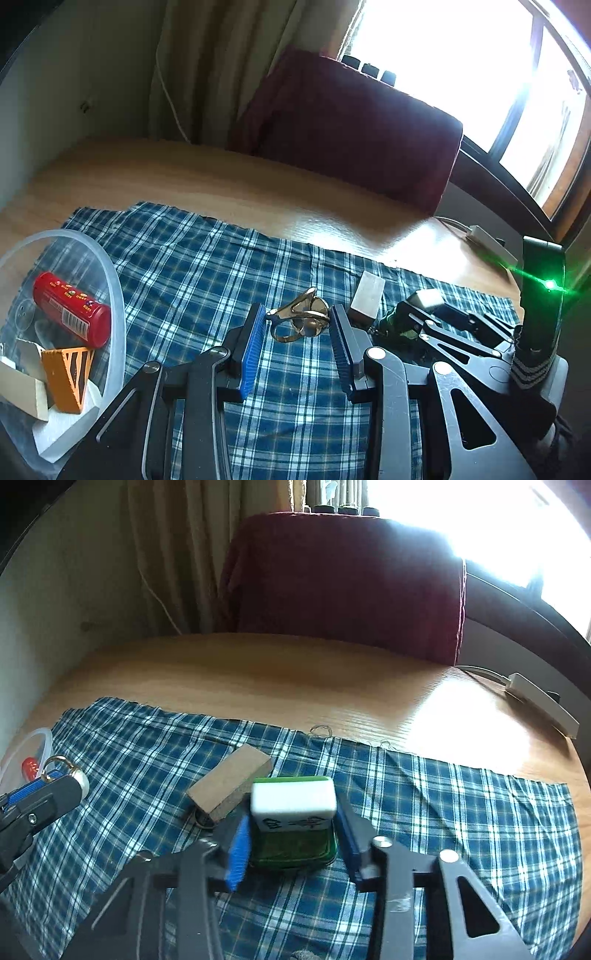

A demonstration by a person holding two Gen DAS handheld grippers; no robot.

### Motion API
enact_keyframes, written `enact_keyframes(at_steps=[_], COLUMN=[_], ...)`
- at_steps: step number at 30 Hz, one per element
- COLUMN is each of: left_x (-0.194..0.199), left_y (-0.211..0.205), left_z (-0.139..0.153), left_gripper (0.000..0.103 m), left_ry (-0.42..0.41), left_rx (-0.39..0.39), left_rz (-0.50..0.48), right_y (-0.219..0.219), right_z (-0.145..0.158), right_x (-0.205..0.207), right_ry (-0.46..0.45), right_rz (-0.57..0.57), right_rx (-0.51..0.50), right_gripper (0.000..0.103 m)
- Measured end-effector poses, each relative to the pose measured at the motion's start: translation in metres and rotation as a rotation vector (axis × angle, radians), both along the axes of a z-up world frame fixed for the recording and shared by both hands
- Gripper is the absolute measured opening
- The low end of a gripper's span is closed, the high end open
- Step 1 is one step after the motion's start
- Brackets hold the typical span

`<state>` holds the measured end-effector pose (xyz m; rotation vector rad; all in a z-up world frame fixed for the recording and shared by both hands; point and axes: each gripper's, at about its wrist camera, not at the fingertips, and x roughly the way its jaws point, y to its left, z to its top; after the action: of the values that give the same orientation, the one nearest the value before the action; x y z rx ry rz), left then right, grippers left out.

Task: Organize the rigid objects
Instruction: 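Grasp the white mahjong tile with the right tool while the left holds the ring, then carry the ring into the clear bowl and open the left tool while the right carries the tile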

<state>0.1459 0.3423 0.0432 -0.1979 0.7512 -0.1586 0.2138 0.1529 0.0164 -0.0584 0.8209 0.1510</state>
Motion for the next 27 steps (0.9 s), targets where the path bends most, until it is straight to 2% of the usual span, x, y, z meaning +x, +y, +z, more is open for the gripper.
enact_keyframes(at_steps=[9,16,27], left_x=[-0.001,-0.004,-0.012], left_y=[0.001,0.008,0.035], left_z=[0.0,0.006,0.023], left_gripper=[0.036,0.036,0.036], left_ry=[-0.002,-0.022,-0.092], left_rx=[-0.006,-0.02,-0.034], left_rz=[-0.002,0.014,0.094], right_y=[-0.006,0.004,0.03], right_z=[0.003,0.013,0.022], right_x=[-0.032,-0.053,-0.08], right_ry=[-0.005,-0.036,-0.037], right_rz=[-0.021,0.011,0.083], right_rx=[0.078,0.143,0.164], right_gripper=[0.042,0.042,0.042])
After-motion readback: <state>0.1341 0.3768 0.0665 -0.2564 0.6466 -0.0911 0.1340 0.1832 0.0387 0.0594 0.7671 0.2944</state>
